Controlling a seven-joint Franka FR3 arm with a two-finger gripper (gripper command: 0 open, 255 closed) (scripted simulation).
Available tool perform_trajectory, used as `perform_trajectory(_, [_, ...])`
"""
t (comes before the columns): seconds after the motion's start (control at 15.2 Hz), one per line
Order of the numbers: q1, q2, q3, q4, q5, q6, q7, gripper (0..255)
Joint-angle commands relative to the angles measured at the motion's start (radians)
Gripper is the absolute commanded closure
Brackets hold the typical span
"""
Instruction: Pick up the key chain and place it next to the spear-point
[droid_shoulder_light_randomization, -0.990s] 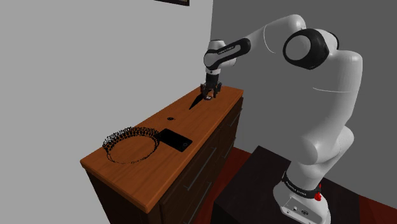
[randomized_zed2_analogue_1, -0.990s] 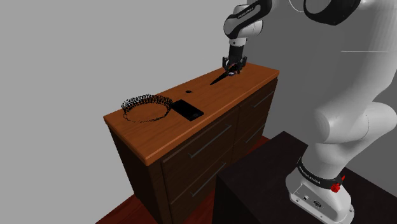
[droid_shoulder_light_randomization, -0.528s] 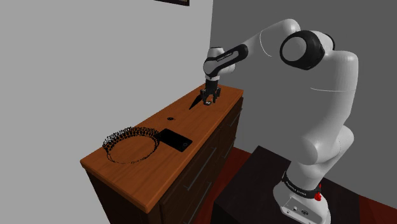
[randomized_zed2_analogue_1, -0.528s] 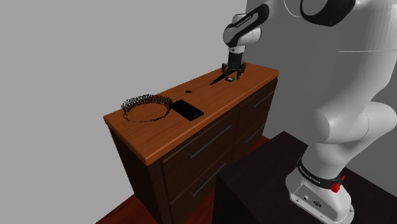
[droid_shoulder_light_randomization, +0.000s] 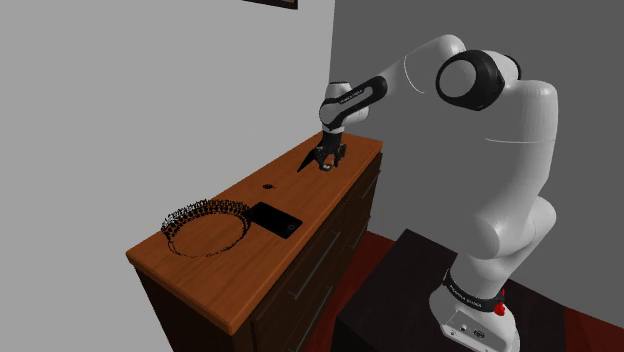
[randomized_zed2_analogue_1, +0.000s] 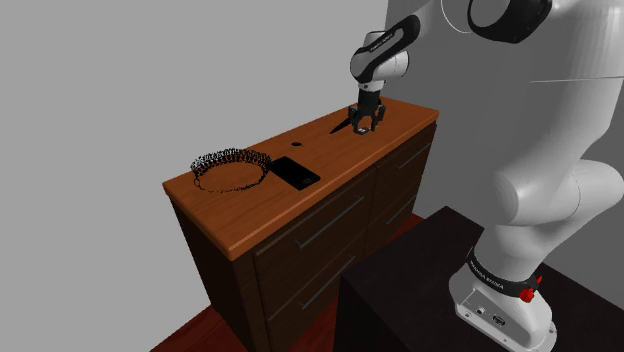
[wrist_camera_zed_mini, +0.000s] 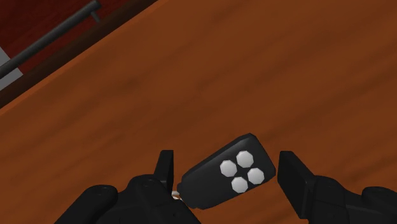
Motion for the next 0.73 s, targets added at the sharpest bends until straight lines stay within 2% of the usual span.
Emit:
perform_trajectory(0.0, [0.000, 0.000, 0.000, 0.000, 0.000, 0.001, 0.000, 255])
perform_trajectory(0.13, [0.000, 0.000, 0.000, 0.000, 0.000, 0.000, 0.000, 255])
perform_trajectory(0.2, [0.000, 0.000, 0.000, 0.000, 0.000, 0.000, 0.000, 0])
perform_trajectory(0.53, [0.000, 0.000, 0.000, 0.000, 0.000, 0.000, 0.000, 0])
perform_trajectory(0.66, [-0.002, -0.032, 0.002, 0.026, 0.008, -0.057, -0.005, 0])
